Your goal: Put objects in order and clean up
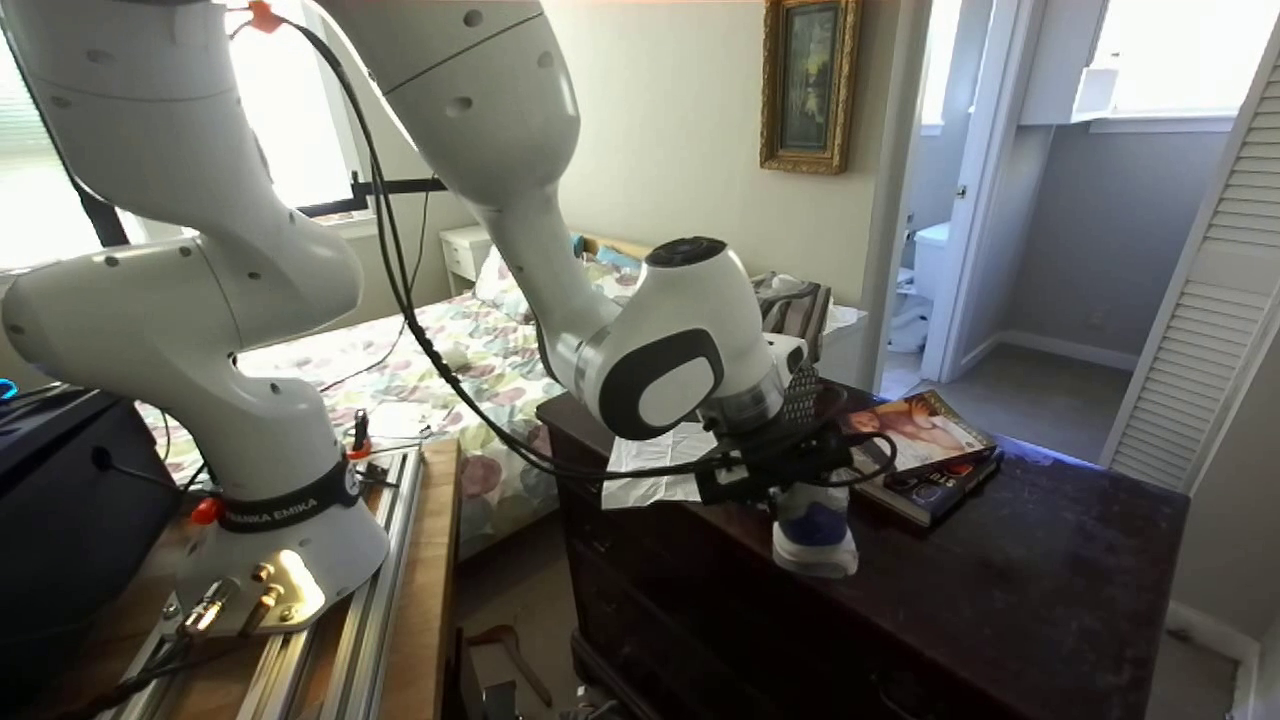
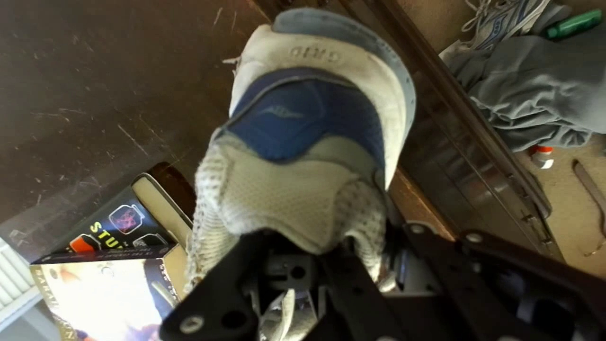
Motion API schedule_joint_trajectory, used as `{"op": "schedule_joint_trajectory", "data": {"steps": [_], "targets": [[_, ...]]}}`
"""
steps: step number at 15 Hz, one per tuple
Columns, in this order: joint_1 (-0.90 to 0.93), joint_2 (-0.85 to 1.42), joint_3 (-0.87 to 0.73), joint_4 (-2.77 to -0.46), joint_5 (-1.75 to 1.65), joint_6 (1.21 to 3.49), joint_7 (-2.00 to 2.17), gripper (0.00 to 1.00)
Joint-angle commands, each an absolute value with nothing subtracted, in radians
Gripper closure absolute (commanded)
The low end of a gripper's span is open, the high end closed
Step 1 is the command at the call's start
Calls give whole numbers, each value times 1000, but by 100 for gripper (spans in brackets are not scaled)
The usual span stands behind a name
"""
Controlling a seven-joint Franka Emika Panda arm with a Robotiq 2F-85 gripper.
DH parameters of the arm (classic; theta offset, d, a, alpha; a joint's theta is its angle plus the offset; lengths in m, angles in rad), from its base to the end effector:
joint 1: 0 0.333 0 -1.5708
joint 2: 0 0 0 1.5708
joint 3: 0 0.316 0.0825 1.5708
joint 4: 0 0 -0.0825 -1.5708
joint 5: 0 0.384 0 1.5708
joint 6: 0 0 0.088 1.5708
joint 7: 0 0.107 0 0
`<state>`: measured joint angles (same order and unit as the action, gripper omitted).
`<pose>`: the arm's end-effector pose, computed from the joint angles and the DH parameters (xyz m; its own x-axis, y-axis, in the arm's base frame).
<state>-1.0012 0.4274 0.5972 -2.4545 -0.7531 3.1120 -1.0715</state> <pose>0.4762 -0.1258 0.1963 0.2059 0.9693 0.1341 0.9105 -0.2400 0.3367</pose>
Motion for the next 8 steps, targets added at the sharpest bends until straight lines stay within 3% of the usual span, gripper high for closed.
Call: {"op": "schedule_joint_trajectory", "data": {"steps": [1,8], "targets": [[-1158,496,755,-2385,-722,2973,-1250,97],[-1244,593,851,-2248,-711,2781,-1454,97]]}}
